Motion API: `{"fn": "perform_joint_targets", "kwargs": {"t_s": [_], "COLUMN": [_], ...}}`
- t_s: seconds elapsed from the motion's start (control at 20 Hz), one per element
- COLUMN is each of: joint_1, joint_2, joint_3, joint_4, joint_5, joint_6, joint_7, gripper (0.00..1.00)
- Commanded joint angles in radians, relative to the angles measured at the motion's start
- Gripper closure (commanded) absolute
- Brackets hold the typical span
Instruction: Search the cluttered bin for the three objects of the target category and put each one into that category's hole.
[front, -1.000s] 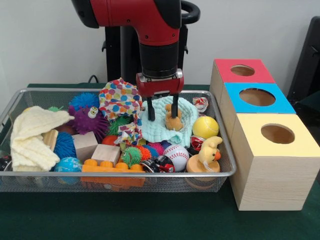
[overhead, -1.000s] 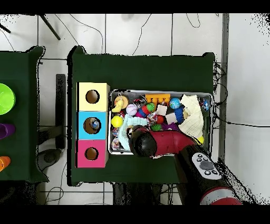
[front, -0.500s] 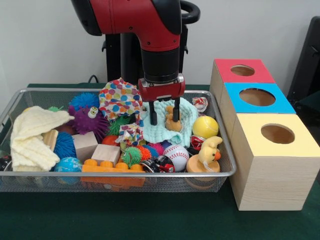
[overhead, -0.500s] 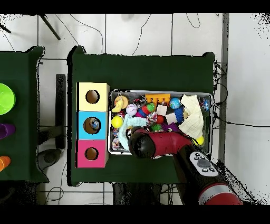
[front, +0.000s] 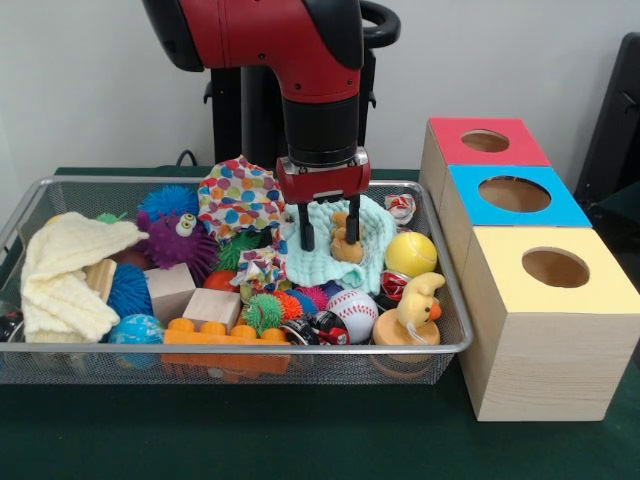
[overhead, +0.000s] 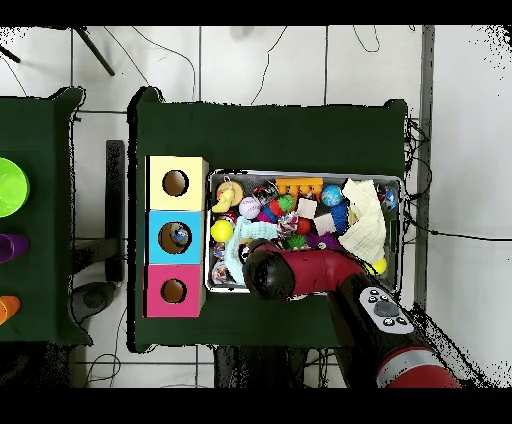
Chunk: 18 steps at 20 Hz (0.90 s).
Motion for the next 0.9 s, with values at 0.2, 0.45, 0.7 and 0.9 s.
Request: {"fn": "perform_joint_targets", "kwargs": {"t_s": [0.2,0.45,0.7,0.9], "joint_1": [-0.007,-0.007,-0.009,-0.016], "joint_2": [0.033,0.034,0.035,0.036], "joint_3": [0.021,0.02,0.021,0.03], "joint_4": [-0.023,-0.025,-0.024,-0.023], "joint_5": [-0.072,-0.072,-0.075,-0.072], "joint_6": [-0.041,-0.044,-0.052,-0.052], "joint_7": [0.042,0.044,0.044,0.042], "gripper": [1.0,1.0,1.0,1.0]}}
